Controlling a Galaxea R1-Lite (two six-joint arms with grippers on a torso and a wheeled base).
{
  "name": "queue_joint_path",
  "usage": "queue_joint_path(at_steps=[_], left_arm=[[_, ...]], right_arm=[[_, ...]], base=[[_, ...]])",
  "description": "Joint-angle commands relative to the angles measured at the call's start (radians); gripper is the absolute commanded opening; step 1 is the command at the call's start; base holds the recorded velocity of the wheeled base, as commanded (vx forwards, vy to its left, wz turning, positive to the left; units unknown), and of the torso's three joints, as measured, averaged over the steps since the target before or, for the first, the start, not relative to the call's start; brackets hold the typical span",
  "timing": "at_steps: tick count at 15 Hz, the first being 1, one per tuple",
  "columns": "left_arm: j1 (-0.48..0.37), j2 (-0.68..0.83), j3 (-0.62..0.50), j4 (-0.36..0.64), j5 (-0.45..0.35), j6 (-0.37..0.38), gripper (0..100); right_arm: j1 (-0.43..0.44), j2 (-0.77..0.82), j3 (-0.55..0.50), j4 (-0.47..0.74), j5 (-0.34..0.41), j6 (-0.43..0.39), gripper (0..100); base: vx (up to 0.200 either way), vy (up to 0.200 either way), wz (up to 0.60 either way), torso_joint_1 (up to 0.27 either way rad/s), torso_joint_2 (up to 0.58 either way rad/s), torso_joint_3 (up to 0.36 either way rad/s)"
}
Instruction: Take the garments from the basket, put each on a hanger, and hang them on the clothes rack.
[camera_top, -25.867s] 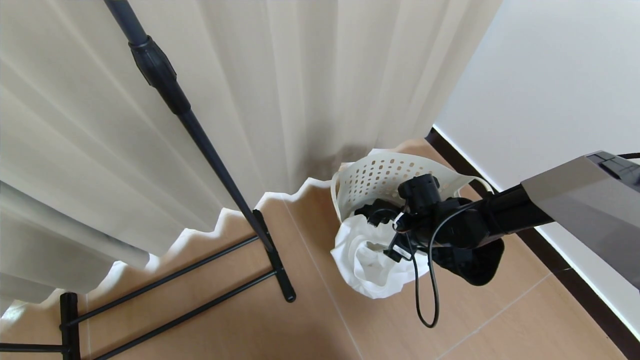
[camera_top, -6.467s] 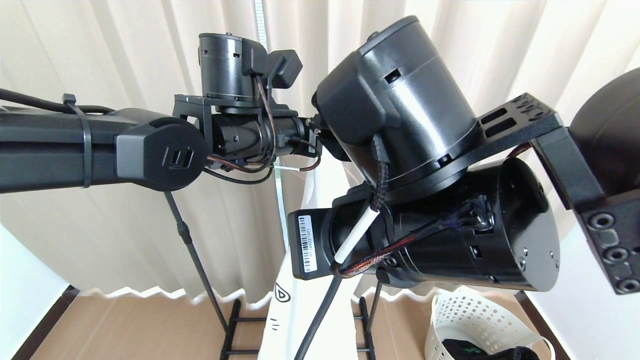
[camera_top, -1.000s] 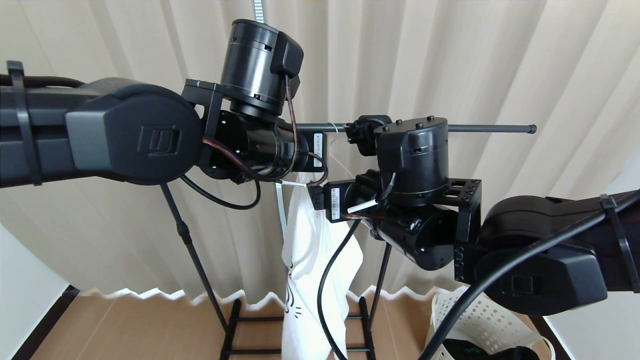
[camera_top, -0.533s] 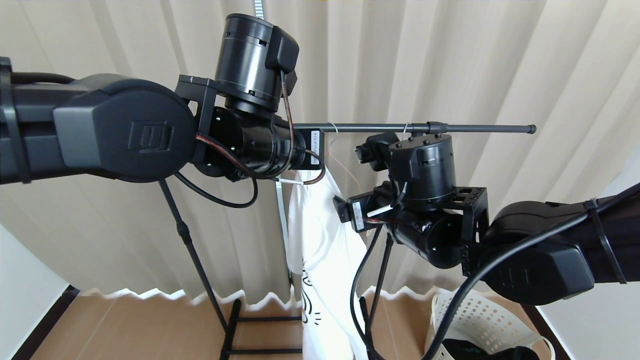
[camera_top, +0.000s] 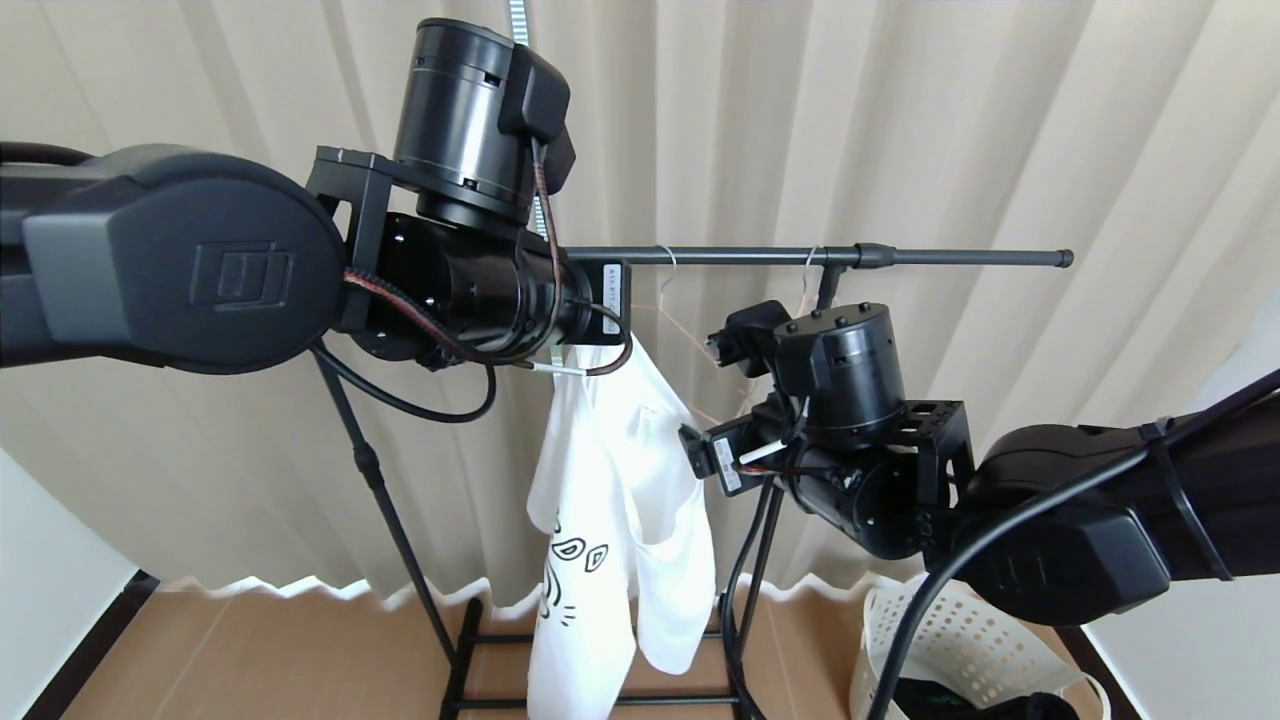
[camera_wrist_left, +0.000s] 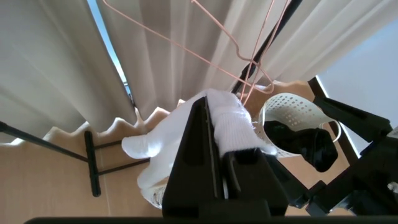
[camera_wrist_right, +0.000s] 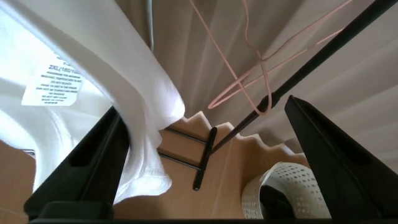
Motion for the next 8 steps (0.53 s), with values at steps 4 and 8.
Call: queue_joint_path(at_steps=[4,8], left_arm=[[-0.001,-0.050,0.020,0.001,0.000,-0.001,0],[-0.001,-0.057,0.060,-0.002,0.000,-0.001,0]], right_arm=[[-0.021,0.035,0.001,0.001,0.000,-0.014,100],[-0.033,0.032,0.000,-0.012,0.000,-0.016,0]], base=[[0.000,0.000,0.00,0.000,0.00,0.000],[0.000,0.000,0.00,0.000,0.00,0.000]])
